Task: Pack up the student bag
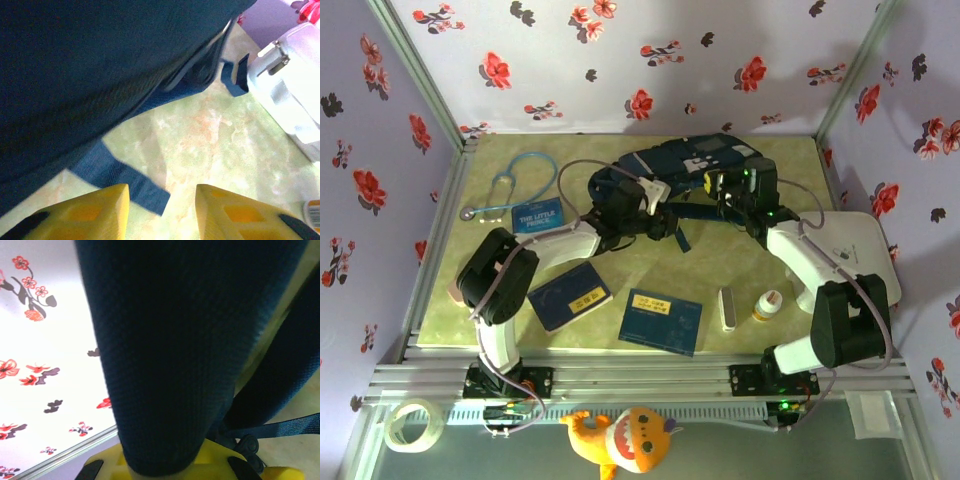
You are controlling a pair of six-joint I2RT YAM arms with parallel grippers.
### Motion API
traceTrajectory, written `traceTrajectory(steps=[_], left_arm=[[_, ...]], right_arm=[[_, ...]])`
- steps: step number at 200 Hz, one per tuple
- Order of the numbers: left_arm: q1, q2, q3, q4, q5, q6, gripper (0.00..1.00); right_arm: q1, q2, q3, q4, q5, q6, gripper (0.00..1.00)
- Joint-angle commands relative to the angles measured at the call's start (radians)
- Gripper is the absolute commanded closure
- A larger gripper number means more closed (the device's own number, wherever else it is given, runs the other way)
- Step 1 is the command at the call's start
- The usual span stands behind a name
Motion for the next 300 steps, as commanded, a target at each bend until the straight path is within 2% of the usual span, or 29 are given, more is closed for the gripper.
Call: traceTrajectory(steps=[1,14,54,113,126,165,202,222,300], left_arm=[[-0.003,-0.019,-0.054,0.187,0.031,0.106,0.6],[-0.006,-0.008,-0.071,0.246,0.032,0.148,0.59],[-0.01,0.05,0.023,0.229,0.016,0.226,0.59],[-0.012,0.107,0.08,0.262,-0.073,0.375,0.65],[-0.011,0.11,0.082,0.282,-0.09,0.396,0.69],[-0.01,0.112,0.062,0.406,-0.093,0.385,0.79],[-0.008,0.111,0.04,0.5,-0.072,0.368,0.8],[-0.008,0.114,0.045,0.496,-0.067,0.379,0.8],[-0.003,0.105,0.03,0.477,-0.106,0.404,0.94]], right_arm=[[0.004,-0.011,0.064,0.115,-0.057,0.014,0.95],[0.005,-0.015,0.066,0.115,-0.057,0.015,0.95],[0.004,-0.021,0.062,0.116,-0.059,0.017,0.95],[0.005,-0.021,0.052,0.123,-0.064,0.019,0.95],[0.004,-0.021,0.049,0.122,-0.064,0.018,0.95],[0.004,-0.021,0.041,0.129,-0.06,0.02,0.95],[0.004,-0.02,0.039,0.13,-0.06,0.017,0.95],[0.004,-0.02,0.037,0.132,-0.06,0.018,0.95],[0.004,-0.021,0.03,0.133,-0.057,0.014,0.95]])
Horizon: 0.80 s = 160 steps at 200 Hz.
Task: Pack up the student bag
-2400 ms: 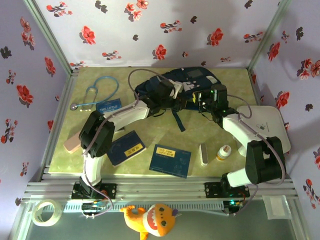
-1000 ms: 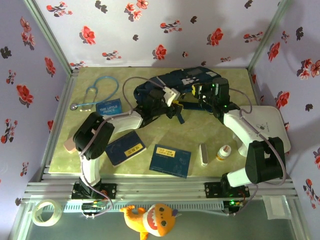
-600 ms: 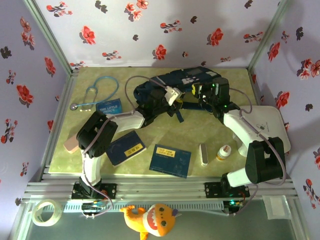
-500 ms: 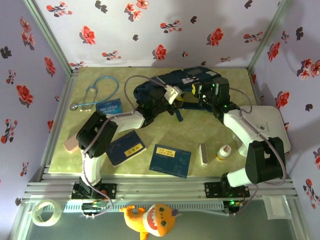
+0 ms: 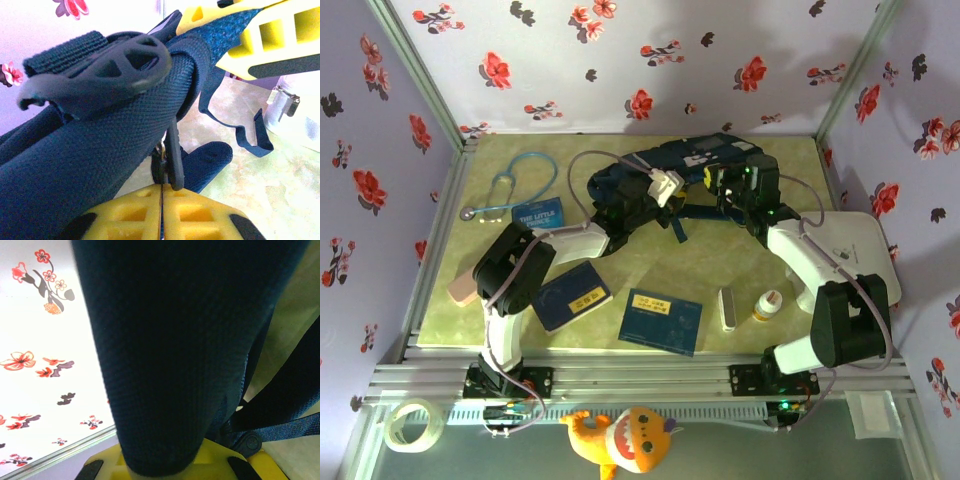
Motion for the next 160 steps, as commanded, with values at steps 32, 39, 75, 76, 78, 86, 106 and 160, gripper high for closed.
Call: traceTrajectory(steps=[32,39,75,76,78,86,106,160], left_arm=[[0.012,-0.02,-0.049,0.083,-0.041,0.031,1.0],[0.013,-0.022,-0.053,0.089,-0.041,0.027,0.99],[0.013,0.0,-0.015,0.079,0.099,-0.008,0.84],[0.012,0.001,-0.015,0.079,0.102,-0.008,0.84],[0.012,0.003,-0.013,0.08,0.107,-0.01,0.83],[0.012,0.01,-0.005,0.076,0.113,-0.013,0.81],[0.012,0.026,0.014,0.066,0.103,-0.007,0.79],[0.012,0.038,0.052,0.094,0.061,-0.018,0.86]], right_arm=[[0.003,-0.023,0.022,0.094,-0.049,0.011,0.95],[0.003,-0.023,0.023,0.094,-0.05,0.012,0.95],[0.003,-0.023,0.03,0.099,-0.054,0.012,0.95],[0.003,-0.023,0.031,0.099,-0.054,0.012,0.95],[0.004,-0.023,0.031,0.099,-0.054,0.012,0.95],[0.003,-0.024,0.031,0.099,-0.055,0.011,0.95],[0.004,-0.026,0.031,0.097,-0.056,0.013,0.95],[0.004,-0.029,0.021,0.098,-0.057,0.014,0.95]])
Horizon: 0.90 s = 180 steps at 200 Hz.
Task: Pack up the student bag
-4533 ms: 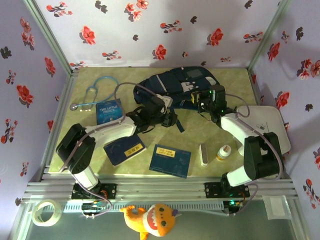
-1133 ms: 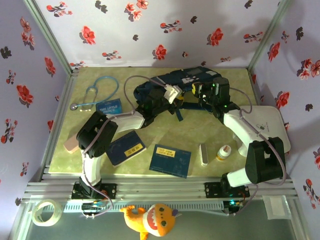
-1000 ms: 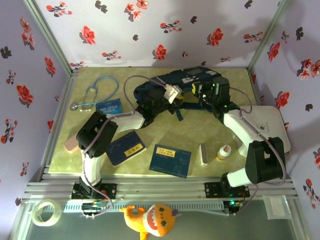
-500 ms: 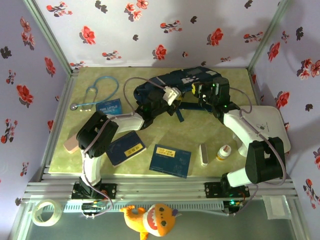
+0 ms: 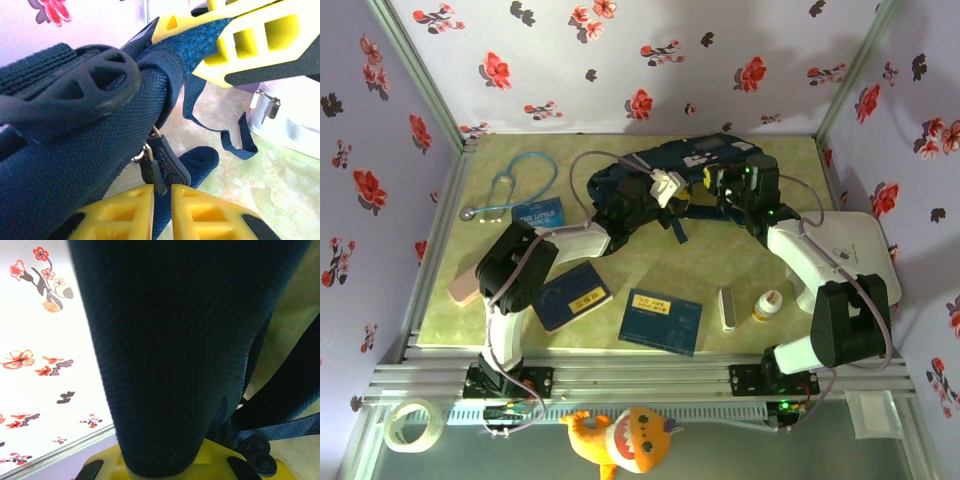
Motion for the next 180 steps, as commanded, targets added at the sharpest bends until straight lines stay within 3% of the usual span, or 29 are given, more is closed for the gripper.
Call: traceTrajectory(steps=[1,42,77,105,180], left_arm=[[0.007,0.016,0.042,0.061,-0.011,-0.014,0.86],[0.007,0.015,0.044,0.074,-0.014,-0.03,0.89],[0.007,0.017,0.041,0.088,-0.014,-0.044,0.8],[0.007,0.023,0.047,0.09,-0.036,-0.077,0.78],[0.005,0.028,0.059,0.091,-0.172,-0.115,0.92]], right_arm=[[0.004,-0.029,0.021,0.099,-0.05,0.014,0.95],[0.003,-0.03,0.015,0.101,-0.049,0.014,0.95],[0.004,-0.031,0.011,0.102,-0.047,0.012,0.95],[0.005,-0.031,0.01,0.1,-0.047,0.011,0.95],[0.006,-0.035,0.002,0.095,-0.043,0.002,0.95]])
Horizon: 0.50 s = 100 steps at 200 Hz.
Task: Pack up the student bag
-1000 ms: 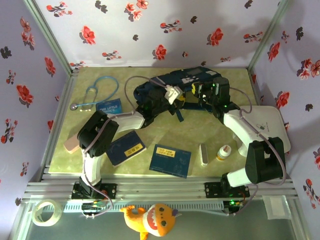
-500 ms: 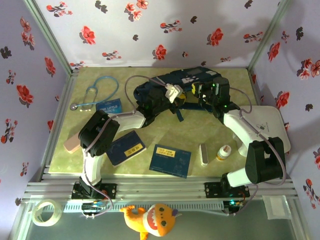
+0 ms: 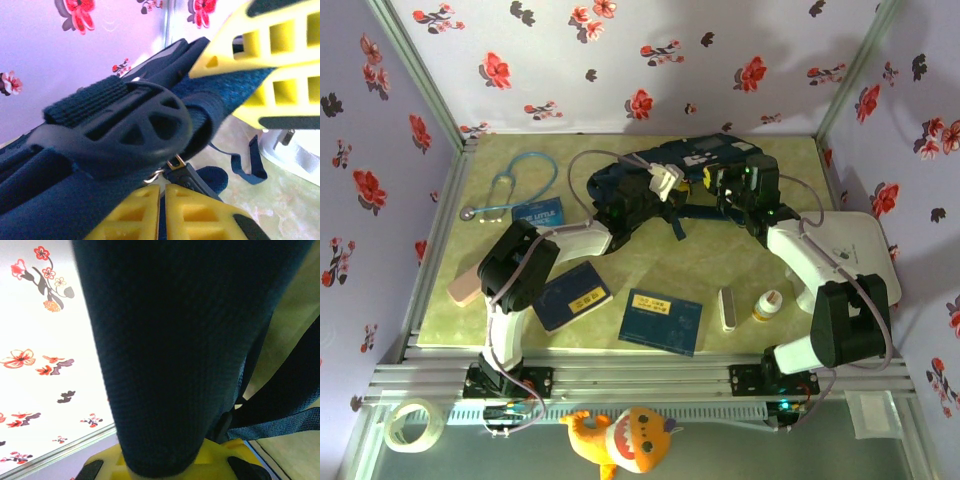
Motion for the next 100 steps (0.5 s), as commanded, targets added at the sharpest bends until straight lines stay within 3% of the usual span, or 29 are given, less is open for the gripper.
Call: traceTrajectory(steps=[1,47,59,74,100], left_arm=[[0.007,0.015,0.031,0.06,-0.092,-0.022,0.92],[0.007,0.008,0.01,0.066,-0.167,-0.033,1.0],[0.007,0.01,0.009,0.064,-0.174,-0.036,0.93],[0.004,0.015,0.018,0.059,-0.182,-0.042,0.76],[-0.005,0.031,0.05,0.033,-0.201,-0.038,0.7]], right_arm=[[0.006,-0.035,0.005,0.091,-0.043,0.002,0.95],[0.005,-0.027,0.007,0.092,-0.042,0.001,0.95],[0.007,-0.024,0.007,0.092,-0.042,0.001,0.95],[0.006,-0.023,0.009,0.092,-0.04,0.0,0.95],[0.01,-0.022,0.009,0.091,-0.04,-0.001,0.95]])
